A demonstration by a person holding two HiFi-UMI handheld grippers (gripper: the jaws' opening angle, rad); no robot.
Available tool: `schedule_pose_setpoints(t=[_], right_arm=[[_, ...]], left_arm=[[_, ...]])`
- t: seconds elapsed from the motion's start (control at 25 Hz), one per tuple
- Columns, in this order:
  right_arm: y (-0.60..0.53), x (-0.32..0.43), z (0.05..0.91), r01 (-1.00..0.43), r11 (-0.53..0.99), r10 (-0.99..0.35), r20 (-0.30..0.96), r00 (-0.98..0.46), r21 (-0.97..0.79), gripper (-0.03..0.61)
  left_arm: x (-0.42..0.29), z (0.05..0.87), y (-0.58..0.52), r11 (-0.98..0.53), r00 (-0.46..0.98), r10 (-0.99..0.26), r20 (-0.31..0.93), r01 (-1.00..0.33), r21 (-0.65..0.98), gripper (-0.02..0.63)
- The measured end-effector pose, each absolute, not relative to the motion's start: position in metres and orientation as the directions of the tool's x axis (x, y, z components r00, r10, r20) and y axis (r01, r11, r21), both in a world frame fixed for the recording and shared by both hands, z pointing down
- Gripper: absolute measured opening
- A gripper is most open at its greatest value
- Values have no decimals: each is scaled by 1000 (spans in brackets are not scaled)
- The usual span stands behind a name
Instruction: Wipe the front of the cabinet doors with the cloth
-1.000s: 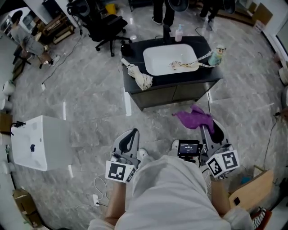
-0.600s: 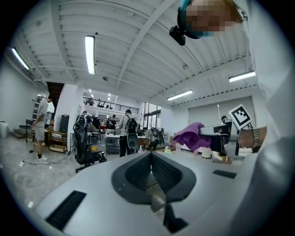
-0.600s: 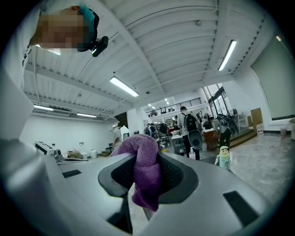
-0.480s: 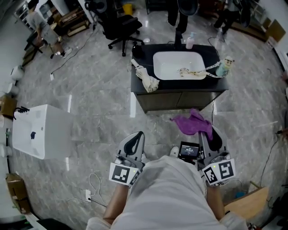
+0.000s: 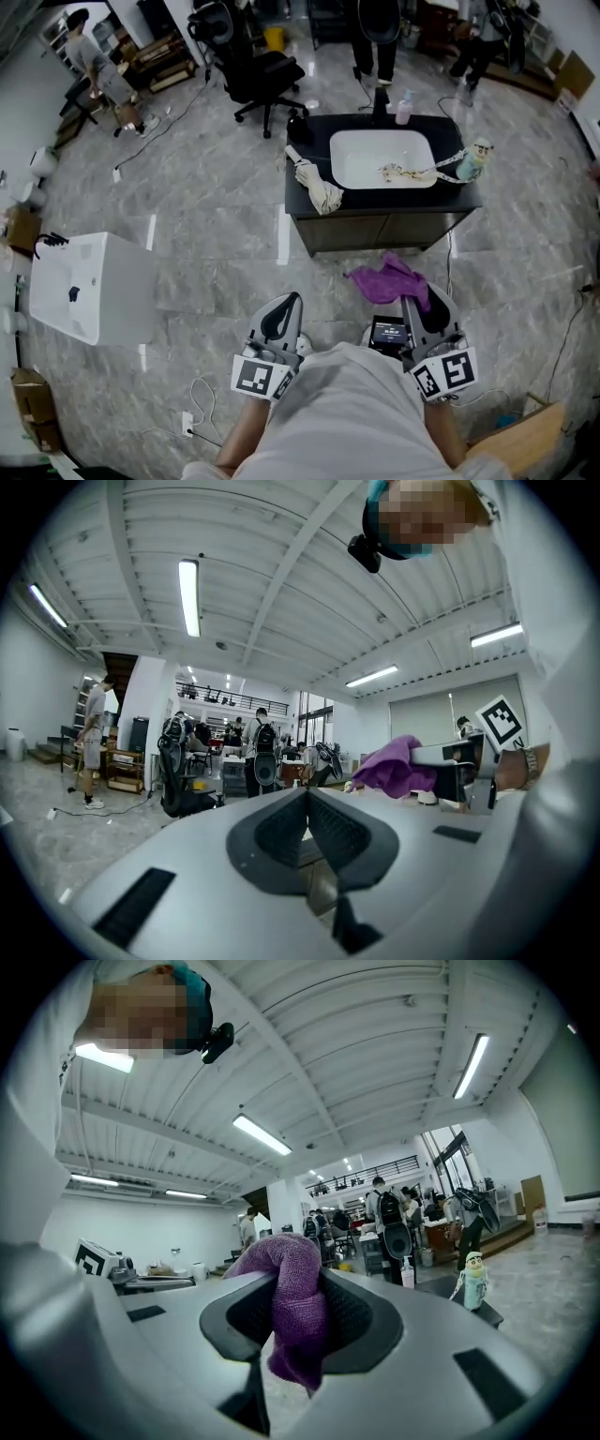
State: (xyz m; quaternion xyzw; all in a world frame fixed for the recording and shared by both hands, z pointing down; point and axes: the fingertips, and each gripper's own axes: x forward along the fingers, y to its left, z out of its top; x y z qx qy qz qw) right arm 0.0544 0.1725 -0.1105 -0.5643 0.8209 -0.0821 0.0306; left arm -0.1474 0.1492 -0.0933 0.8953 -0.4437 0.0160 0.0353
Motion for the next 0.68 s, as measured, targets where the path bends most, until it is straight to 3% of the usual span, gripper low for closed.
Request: schedule_pose_setpoints(t=[0.68], right_arm=[[182, -85, -89, -947, 256, -951, 126, -283, -194, 118]], left_arm=[[-277, -62, 139, -666, 676, -732, 85, -736, 124, 6]])
